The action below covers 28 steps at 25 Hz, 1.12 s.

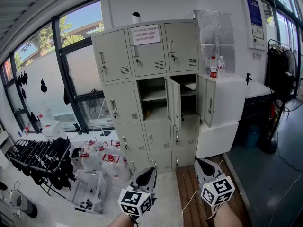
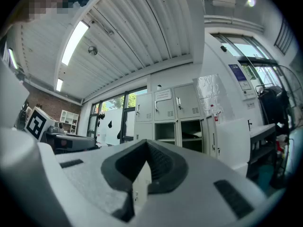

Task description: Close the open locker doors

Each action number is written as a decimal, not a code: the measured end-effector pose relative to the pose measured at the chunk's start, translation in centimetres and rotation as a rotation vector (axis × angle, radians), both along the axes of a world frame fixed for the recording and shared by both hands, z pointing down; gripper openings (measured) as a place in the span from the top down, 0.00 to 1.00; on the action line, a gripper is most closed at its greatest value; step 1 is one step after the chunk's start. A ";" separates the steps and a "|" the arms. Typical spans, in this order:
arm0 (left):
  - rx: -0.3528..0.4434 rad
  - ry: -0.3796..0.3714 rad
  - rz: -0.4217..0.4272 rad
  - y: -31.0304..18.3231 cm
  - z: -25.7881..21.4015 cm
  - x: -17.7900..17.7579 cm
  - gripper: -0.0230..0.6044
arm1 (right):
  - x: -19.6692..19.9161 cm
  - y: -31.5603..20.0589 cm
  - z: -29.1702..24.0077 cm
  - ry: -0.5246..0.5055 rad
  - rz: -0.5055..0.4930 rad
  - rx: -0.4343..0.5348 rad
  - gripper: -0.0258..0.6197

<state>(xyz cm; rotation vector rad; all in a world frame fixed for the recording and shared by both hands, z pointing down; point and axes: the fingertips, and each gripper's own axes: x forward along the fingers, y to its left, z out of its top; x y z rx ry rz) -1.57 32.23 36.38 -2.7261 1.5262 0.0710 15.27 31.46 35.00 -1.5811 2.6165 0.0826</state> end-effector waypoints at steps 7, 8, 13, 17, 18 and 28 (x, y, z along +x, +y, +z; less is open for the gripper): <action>-0.008 0.001 0.004 -0.2 0.1 0.0 0.96 | -0.1 -0.1 -0.3 -0.001 0.002 0.003 0.96; -0.009 0.001 0.004 -0.2 0.2 0.0 0.96 | -0.1 -0.2 -0.2 -0.002 0.002 0.002 0.96; -0.012 0.007 -0.002 -0.2 0.2 -0.1 0.96 | -0.2 -0.1 -0.2 -0.015 -0.005 0.004 0.96; -0.022 0.007 0.001 -0.4 0.5 0.3 0.93 | 0.0 -0.2 0.2 -0.010 -0.013 0.004 0.96; -0.024 0.005 0.003 -0.4 0.6 0.5 0.93 | 0.1 -0.2 0.3 -0.013 -0.015 0.003 0.96; -0.033 0.000 0.022 -1.2 1.0 2.5 0.76 | 1.3 -0.9 1.1 -0.037 -0.042 -0.009 0.81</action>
